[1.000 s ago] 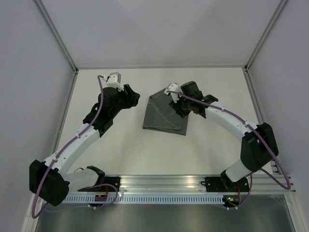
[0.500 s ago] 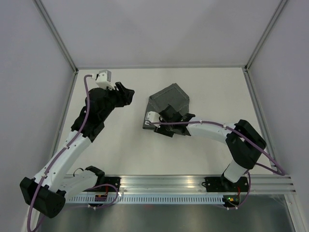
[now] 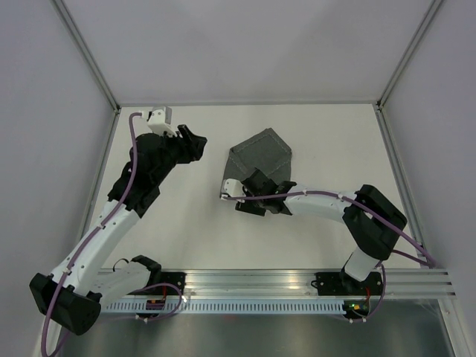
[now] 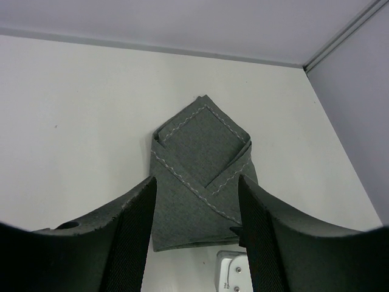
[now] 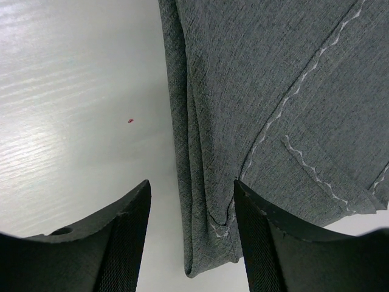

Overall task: Fold the napkin, place the utensils inside, and roll it up
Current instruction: Roll the napkin with the utensil

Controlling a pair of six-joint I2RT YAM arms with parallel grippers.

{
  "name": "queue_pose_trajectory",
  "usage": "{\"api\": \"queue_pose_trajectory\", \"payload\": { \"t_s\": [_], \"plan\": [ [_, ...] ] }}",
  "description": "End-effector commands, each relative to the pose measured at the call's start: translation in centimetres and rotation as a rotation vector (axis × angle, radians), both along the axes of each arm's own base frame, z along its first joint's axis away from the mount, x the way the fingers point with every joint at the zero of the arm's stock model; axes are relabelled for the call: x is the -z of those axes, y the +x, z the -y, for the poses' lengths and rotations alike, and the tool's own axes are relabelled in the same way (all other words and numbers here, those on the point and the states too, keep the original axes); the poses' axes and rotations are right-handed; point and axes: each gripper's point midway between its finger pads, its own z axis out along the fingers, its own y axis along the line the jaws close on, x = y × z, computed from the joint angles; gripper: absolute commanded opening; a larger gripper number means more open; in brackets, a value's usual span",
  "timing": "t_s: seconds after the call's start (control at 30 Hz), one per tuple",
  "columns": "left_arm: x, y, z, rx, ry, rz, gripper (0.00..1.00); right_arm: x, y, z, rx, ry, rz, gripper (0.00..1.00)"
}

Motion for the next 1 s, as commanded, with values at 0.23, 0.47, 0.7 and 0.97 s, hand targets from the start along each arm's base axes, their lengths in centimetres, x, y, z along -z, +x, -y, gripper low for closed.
{"api": "queue_pose_trajectory", "payload": {
  "t_s": [0.23, 0.47, 0.7, 0.97],
  "plan": [
    [0.7, 1.0, 0.6, 0.034, 0.027, 0.023, 0.62, 2.0, 0.6, 1.9, 0.004, -0.086, 0.079, 0.64],
    [4.3, 1.5, 1.0, 0.039, 0.031, -0.008, 0.62, 3.1, 0.1, 2.5, -0.010, -0.094, 0.078, 0.64],
    [11.0, 3.6, 1.0, -0.027, 0.063, -0.129, 0.61, 2.9, 0.2, 2.7, -0.010, -0.084, 0.089, 0.63],
    [18.6, 5.2, 0.7, -0.112, 0.080, -0.271, 0.53, 3.1, -0.2, 2.8, -0.019, -0.089, 0.072, 0.63]
  ]
}}
